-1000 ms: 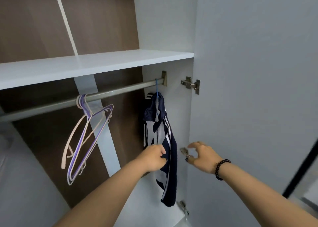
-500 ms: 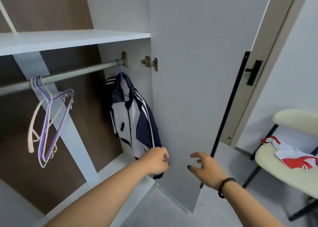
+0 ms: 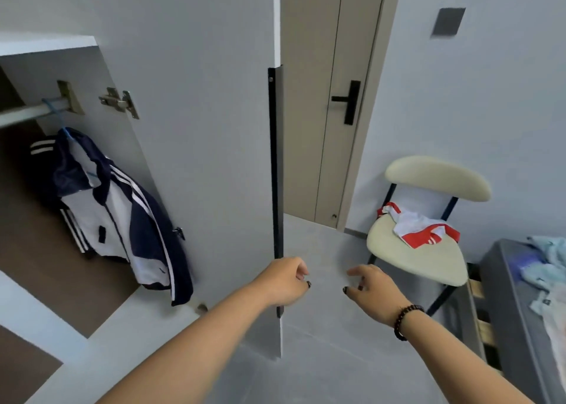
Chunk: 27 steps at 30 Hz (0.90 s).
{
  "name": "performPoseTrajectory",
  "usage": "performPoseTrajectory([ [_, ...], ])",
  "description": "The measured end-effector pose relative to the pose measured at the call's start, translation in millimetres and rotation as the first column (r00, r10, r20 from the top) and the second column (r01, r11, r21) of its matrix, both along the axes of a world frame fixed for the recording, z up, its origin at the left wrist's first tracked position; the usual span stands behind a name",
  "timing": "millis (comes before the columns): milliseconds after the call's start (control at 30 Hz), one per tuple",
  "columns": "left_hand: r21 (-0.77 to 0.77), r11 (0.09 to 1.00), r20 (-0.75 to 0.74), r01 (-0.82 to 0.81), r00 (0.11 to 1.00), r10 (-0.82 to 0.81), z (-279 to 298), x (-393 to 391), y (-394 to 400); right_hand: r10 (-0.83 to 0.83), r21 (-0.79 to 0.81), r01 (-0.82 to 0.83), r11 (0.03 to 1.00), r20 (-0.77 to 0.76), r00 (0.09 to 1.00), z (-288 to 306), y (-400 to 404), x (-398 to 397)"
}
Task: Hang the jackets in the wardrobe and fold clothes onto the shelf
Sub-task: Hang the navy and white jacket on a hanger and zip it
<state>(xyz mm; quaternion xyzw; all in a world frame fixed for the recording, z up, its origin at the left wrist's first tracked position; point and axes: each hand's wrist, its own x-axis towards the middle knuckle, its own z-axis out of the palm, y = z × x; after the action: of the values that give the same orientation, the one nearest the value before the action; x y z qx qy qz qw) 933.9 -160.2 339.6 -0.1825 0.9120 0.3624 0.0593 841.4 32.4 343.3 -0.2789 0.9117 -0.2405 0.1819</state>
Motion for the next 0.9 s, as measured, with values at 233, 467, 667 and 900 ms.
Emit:
performPoseTrajectory([
  [233,0.071,0.997,-0.010,0.039,0.999,-0.039,1,-124,87,-0.078,-0.006,0.078,0.997,-0.002,0.997,3,99,-106],
  [467,0.124,0.987,-0.010,0.103,0.995,-0.102,-2,-219,151,-0.197,-0.025,0.198,0.980,0.028,0.980,-4,176,-183],
  [667,0.112,0.979,0.016,0.170,0.985,-0.173,-19,-292,171,-0.244,-0.024,0.247,0.969,0.084,0.966,-22,201,-237],
  [900,0.149,0.971,0.062,0.186,0.979,-0.197,-41,-403,162,-0.318,-0.027,0.327,0.945,0.166,0.933,-49,204,-328],
])
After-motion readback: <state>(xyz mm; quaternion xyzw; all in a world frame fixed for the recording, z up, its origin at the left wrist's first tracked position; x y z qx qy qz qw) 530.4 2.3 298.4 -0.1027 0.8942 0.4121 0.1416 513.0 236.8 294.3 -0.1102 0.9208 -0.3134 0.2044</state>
